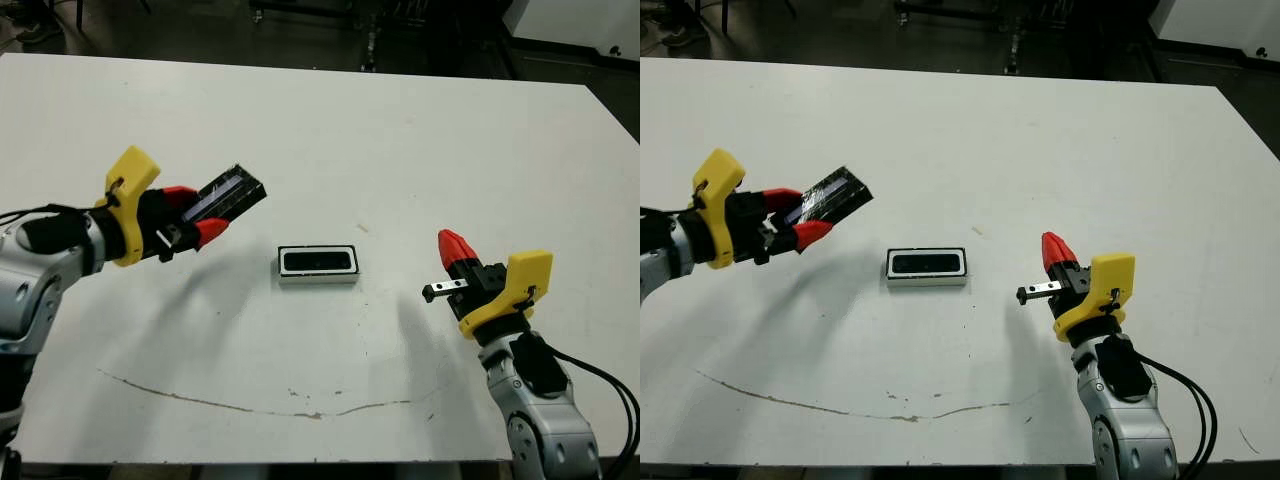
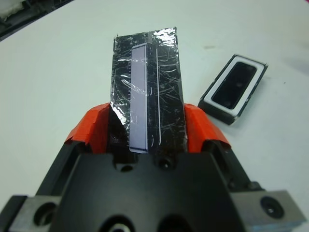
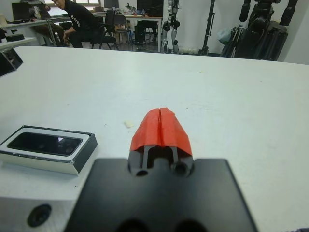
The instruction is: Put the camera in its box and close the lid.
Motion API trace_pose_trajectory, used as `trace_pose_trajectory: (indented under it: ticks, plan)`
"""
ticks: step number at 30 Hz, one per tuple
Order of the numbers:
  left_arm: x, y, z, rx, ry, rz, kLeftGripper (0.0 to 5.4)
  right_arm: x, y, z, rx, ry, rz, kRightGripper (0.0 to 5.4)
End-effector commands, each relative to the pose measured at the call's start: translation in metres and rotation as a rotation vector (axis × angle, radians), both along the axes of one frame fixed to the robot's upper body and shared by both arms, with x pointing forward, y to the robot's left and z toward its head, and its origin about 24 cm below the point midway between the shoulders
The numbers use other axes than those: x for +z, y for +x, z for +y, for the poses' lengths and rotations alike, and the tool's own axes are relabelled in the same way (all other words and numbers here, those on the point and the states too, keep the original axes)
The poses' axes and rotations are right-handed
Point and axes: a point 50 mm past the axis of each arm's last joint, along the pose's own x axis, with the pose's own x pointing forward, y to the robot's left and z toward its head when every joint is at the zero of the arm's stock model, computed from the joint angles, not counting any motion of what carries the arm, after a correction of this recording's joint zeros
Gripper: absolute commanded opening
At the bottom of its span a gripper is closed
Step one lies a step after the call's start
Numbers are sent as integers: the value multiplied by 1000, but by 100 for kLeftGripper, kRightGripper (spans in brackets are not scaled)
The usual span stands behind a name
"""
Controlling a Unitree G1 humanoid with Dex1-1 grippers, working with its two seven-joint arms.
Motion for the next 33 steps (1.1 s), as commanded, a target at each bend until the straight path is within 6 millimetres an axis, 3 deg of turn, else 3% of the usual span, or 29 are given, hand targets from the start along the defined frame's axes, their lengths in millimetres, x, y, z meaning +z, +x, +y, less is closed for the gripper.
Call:
trace_pose_trajectory:
  ticks: [1,16,33]
  plan:
    - [-1,6,-5,-50,23,0,317,-2,0,-2,-7,-9,14,0]
    - [-27,30,-26,-226,77,72,317,0,2,-6,-1,-8,7,0]
    - [-47,43,-27,-391,-31,179,317,-1,3,-6,-1,-18,21,0]
